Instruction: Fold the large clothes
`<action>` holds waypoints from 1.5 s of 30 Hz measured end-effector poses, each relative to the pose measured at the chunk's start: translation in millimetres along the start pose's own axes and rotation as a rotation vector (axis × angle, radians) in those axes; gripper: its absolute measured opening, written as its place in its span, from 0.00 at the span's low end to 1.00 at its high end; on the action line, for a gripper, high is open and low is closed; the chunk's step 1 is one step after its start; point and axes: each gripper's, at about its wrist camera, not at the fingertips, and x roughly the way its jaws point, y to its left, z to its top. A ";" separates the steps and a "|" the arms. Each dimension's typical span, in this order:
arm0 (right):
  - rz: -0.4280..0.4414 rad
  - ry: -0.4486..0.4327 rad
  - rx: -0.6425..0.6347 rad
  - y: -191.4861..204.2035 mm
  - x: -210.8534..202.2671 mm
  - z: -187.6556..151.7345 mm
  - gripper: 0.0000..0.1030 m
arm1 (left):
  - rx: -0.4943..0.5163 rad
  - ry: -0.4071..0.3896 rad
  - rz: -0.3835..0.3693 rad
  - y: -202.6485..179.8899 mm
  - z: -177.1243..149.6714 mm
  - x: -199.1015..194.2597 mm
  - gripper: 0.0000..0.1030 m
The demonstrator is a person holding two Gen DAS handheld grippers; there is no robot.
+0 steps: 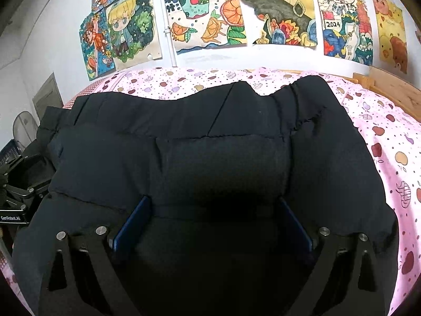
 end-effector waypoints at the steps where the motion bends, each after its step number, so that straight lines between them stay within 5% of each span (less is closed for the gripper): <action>1: -0.004 -0.005 -0.002 0.2 -1.3 -0.8 0.91 | 0.001 -0.003 0.002 -0.2 -0.3 -0.6 1.00; 14: -0.006 0.008 -0.007 1.2 -7.5 -4.5 0.92 | 0.022 0.006 0.041 -3.8 2.4 -6.6 1.00; 22: 0.084 0.125 0.031 -9.3 -4.3 10.4 0.94 | -0.085 0.052 -0.061 24.3 13.7 -17.1 1.00; 27: 0.096 0.192 -0.006 -9.6 -13.1 20.4 0.94 | -0.068 -0.010 -0.037 44.2 15.9 -57.3 1.00; 30: 0.083 0.106 -0.022 -28.4 -46.5 35.6 0.94 | -0.058 -0.056 -0.003 64.4 12.5 -83.8 1.00; 36: 0.046 0.018 0.006 -78.4 -78.5 37.2 0.94 | -0.186 0.017 0.009 113.0 0.1 -81.3 1.00; 45: 0.116 0.209 0.147 -116.8 -27.8 19.6 0.94 | -0.452 0.233 -0.180 151.7 -30.4 -22.8 1.00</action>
